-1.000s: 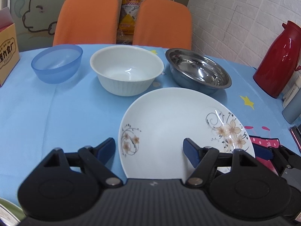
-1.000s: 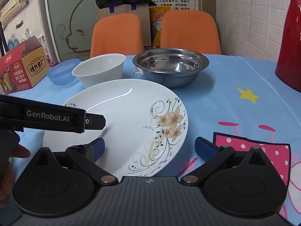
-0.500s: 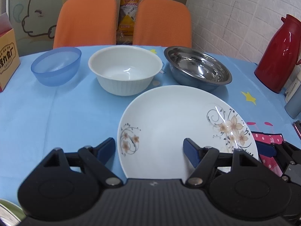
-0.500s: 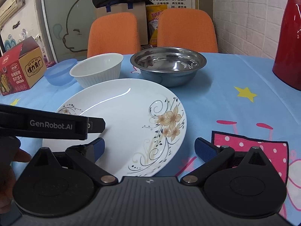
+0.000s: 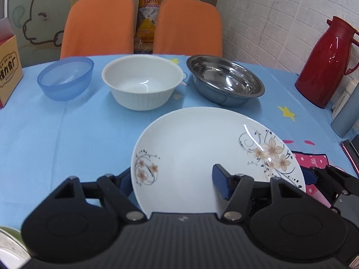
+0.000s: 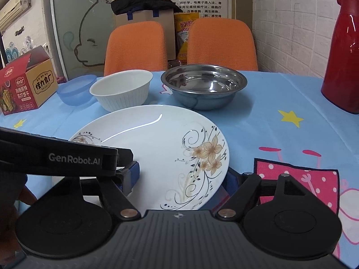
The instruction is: Organize plates and bowls
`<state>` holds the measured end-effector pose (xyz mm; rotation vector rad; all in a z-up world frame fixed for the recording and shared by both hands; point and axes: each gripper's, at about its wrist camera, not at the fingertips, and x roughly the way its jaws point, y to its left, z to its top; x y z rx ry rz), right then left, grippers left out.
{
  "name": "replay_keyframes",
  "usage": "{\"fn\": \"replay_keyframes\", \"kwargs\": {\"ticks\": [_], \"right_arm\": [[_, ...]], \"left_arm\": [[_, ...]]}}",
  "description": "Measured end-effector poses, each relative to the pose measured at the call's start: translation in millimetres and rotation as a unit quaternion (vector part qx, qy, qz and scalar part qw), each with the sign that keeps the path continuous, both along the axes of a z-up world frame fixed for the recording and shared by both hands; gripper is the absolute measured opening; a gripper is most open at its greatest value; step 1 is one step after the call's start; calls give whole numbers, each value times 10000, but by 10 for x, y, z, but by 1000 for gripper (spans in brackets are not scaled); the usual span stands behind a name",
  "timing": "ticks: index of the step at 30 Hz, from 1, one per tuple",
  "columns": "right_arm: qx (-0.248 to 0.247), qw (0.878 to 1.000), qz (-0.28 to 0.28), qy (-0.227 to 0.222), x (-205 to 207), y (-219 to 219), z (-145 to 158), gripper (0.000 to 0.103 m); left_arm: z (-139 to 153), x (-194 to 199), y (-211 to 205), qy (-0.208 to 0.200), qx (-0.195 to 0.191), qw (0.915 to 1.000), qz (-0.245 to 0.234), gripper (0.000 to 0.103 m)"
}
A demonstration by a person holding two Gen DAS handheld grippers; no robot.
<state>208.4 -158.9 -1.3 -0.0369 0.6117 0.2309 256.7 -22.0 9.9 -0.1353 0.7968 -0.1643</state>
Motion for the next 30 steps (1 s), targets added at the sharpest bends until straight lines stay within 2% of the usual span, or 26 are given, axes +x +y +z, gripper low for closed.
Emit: {"fn": "replay_keyframes", "kwargs": {"ticks": [4,19,30], "right_arm": [[-11,10000,-43,-58,-129,28,19,103],[180,9988,-91,-439,-694,182,278,103],[17,9968,388,-701,-1026,683,378,103]], "left_arm": [[41,-146,33,-17,-72,10000,-11,61],[380,-831,278,-472,-421,9979,127,61],[478,-1349,815,-760,-473,9944,560,61]]}}
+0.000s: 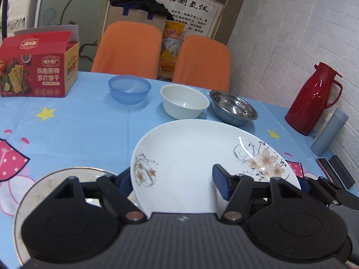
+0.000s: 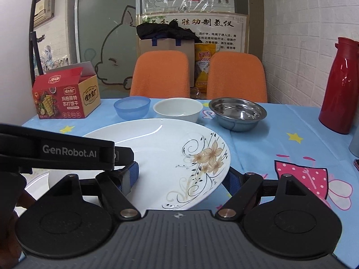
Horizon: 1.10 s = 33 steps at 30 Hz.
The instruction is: Organize plates and bowls
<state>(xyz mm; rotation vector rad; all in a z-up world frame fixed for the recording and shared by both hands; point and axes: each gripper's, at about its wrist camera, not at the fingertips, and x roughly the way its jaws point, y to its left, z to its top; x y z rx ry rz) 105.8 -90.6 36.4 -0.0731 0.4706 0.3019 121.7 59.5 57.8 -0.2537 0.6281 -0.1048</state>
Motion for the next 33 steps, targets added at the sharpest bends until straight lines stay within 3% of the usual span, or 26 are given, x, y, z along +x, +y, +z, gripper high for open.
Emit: {"fn": "replay_keyframes", "kwargs": {"ticks": [9,14,33], "right_arm": [[13,9956,936,42,-324,641,-81,103],[-66,9919,1249,207,-411,853,-159,103],[-113,9889,1398,484,-409,988,-301,103]], "left_arm": [[-77,-594,641,28,249,9955,916,62],[-206,-748,875,192,231,9927,1172,62],[-388,-733,1061,293,20,9927,1171,66]]}}
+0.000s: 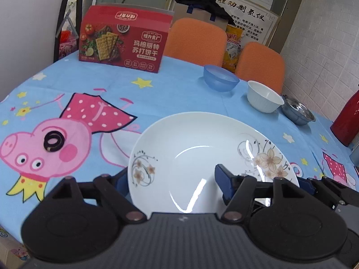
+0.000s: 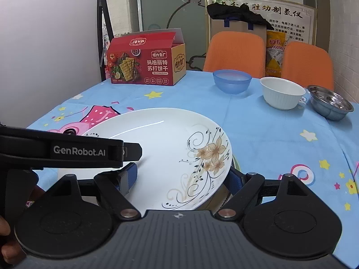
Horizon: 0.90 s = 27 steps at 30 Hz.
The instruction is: Organize plates and bowls
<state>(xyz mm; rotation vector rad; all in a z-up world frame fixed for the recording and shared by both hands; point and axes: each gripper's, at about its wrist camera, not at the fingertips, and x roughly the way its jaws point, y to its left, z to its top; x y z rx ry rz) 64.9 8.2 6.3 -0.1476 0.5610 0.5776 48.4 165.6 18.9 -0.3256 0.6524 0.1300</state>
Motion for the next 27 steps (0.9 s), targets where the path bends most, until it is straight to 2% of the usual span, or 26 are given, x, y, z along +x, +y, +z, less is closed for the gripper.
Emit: {"fn": "replay_keyframes", "kwargs": {"ticks": [7,11,19,24,27], "right_arm": [[-101,9999,23,-71,-34,-21,20,103],[-348,9993,78,-146,-73,20,31,103],[37,9997,-173,-170,-26,-176,141,103],[105,9996,103,-252,-78,-159,184,103],[154,9990,69,-404,-102,-183,218,103]], "left_arm": [[-4,24,24,15,-75,10000,-35,67],[40,21,5,-75,80,9999,-1,67],[183,9,-11,-349,120,9993,-42,68],[223,29,-77,-378,160,9991,-95,68],[243,28,-110,-382,202,9990,-138,68]]}}
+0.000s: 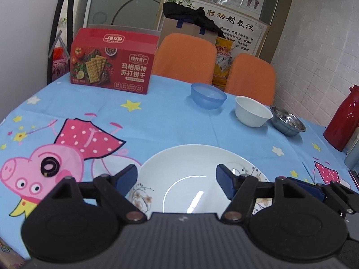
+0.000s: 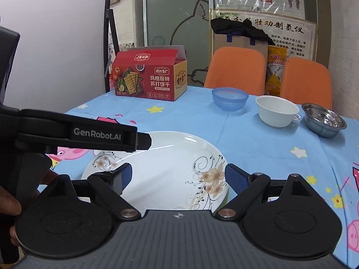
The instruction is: Organize plates and bowls
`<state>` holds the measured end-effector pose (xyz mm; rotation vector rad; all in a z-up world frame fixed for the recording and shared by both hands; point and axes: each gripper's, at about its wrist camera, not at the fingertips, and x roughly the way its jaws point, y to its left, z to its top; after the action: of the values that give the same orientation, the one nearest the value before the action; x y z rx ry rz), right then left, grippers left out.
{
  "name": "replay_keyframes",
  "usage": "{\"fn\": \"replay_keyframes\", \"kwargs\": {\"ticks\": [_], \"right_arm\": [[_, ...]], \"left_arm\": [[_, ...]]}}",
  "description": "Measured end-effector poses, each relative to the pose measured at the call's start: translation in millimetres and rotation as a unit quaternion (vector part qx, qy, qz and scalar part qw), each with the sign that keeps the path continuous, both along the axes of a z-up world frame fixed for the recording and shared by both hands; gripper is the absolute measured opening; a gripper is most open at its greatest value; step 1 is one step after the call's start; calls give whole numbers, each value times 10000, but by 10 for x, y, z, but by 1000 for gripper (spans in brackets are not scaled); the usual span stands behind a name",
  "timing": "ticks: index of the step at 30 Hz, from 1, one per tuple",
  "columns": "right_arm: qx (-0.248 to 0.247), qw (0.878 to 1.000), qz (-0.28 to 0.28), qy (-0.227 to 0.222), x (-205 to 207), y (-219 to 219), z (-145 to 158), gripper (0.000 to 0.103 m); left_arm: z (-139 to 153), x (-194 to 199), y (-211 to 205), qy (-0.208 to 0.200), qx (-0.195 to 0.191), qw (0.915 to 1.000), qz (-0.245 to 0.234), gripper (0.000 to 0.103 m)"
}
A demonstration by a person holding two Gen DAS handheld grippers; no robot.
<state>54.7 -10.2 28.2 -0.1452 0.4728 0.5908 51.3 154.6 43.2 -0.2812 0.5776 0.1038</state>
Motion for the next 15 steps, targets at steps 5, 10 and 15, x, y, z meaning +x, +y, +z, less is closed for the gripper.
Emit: {"fn": "replay_keyframes", "kwargs": {"ticks": [5,10,15], "right_arm": [[79,9997,-195,83,90,-162,1,103],[254,9982,-473,249,185,-399,-34,103],[461,9948,-822,374,265,-683,-52,103]], "left_arm": [[14,42,-71,41,32,10000,-58,68],[8,94,-195,128,78,9998,-151,69],[62,160,-376,138,177,9994,-278,69]]}}
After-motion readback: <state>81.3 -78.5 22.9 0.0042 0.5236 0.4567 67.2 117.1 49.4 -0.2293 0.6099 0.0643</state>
